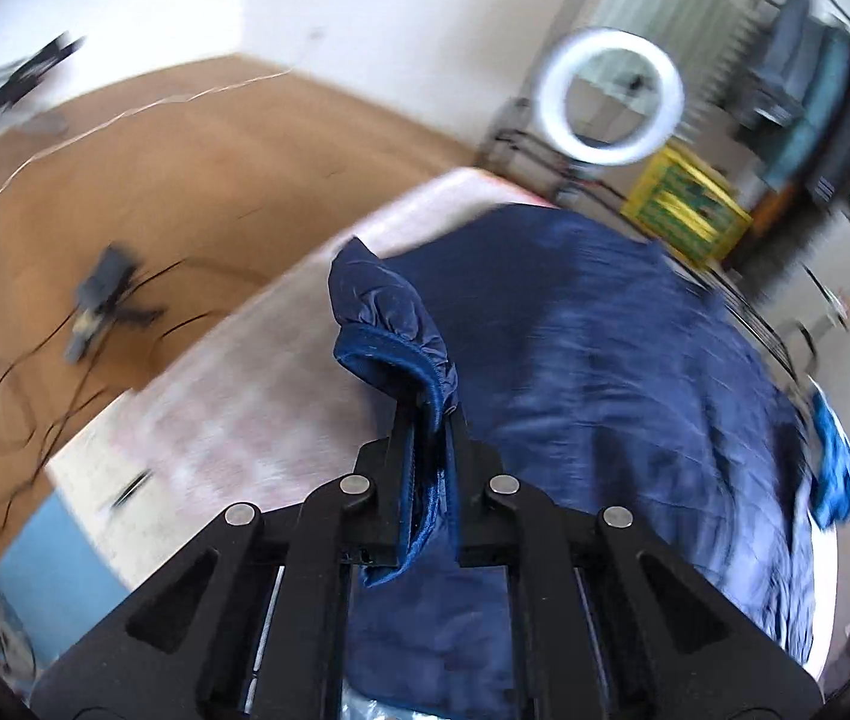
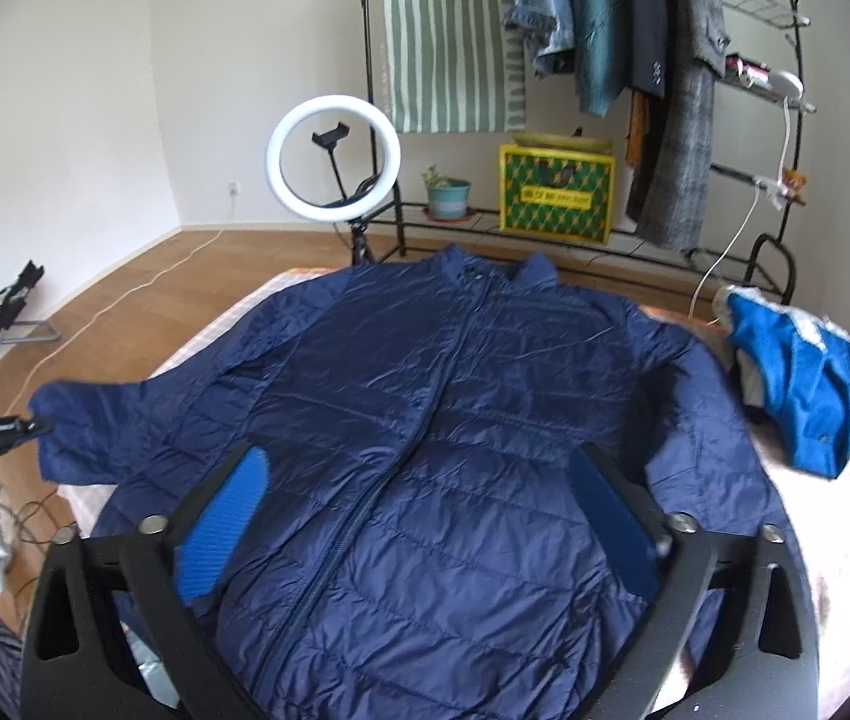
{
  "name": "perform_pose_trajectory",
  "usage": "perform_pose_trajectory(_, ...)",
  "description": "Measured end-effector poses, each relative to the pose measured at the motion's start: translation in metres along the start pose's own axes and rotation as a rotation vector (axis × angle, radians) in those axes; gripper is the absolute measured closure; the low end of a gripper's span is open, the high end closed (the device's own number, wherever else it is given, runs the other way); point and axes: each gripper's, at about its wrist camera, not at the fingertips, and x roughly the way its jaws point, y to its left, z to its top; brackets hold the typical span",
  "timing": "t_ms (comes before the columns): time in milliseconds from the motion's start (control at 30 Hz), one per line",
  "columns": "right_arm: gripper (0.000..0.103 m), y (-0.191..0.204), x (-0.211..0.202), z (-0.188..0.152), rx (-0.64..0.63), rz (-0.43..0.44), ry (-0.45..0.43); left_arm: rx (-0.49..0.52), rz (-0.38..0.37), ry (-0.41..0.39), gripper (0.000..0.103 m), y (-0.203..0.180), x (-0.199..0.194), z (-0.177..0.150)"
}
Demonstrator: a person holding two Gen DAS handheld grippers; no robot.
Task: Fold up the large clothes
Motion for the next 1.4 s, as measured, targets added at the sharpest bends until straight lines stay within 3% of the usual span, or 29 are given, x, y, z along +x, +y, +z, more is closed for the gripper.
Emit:
perform_pose_trajectory(133, 0.026, -0.008, 0.018, -0.002, 0.033, 0.016, 0.051, 0.119, -0.129, 0.036, 0.096, -0.075, 0.014, 0.0)
perform_pose_trajectory(200, 0.035, -0.013, 0.025, -0.003, 0.041, 0.002, 0.071, 0.168, -0.174, 0.06, 0.096, -0.111, 0.025, -0.003)
perform_pose_trajectory(300, 0.041, -0.023, 0.034, -0.004, 0.055, -0.026, 0.096, 0.242, -0.213, 0.091, 0.096, -0.159, 0.043, -0.016)
perform_pose_trajectory(633, 0.048, -0.061, 0.054, -0.008, 0.149, -0.051, 0.156, 0.324, -0.346, 0.236, 0.096, -0.233, 0.097, -0.039)
perform_pose_trajectory(667, 0.048, -0.063, 0.056, -0.008, 0.155, -0.047, 0.161, 0.336, -0.352, 0.244, 0.095, -0.236, 0.098, -0.042)
perform_pose_trajectory(733, 0.047, -0.065, 0.062, -0.007, 0.163, -0.042, 0.167, 0.358, -0.378, 0.28, 0.073, -0.243, 0.102, -0.047)
perform_pose_trajectory(800, 0.047, -0.067, 0.067, -0.006, 0.169, -0.024, 0.172, 0.367, -0.41, 0.311, 0.062, -0.241, 0.098, -0.05)
perform_pose_trajectory(967, 0.03, -0.064, 0.094, -0.004, 0.211, 0.111, 0.244, 0.358, -0.442, 0.285, 0.061, -0.21, 0.071, -0.041)
perform_pose_trajectory(1133, 0.03, -0.044, 0.141, -0.012, 0.245, 0.211, 0.39, 0.304, -0.296, 0.2, 0.061, -0.155, 0.06, -0.016)
perform_pose_trajectory(1233, 0.03, -0.03, 0.169, -0.015, 0.264, 0.259, 0.468, 0.217, -0.221, 0.233, 0.061, -0.12, 0.076, -0.007)
perform_pose_trajectory(1400, 0.03, -0.021, 0.207, -0.017, 0.293, 0.254, 0.546, 0.133, -0.182, 0.287, 0.061, -0.088, 0.098, 0.0)
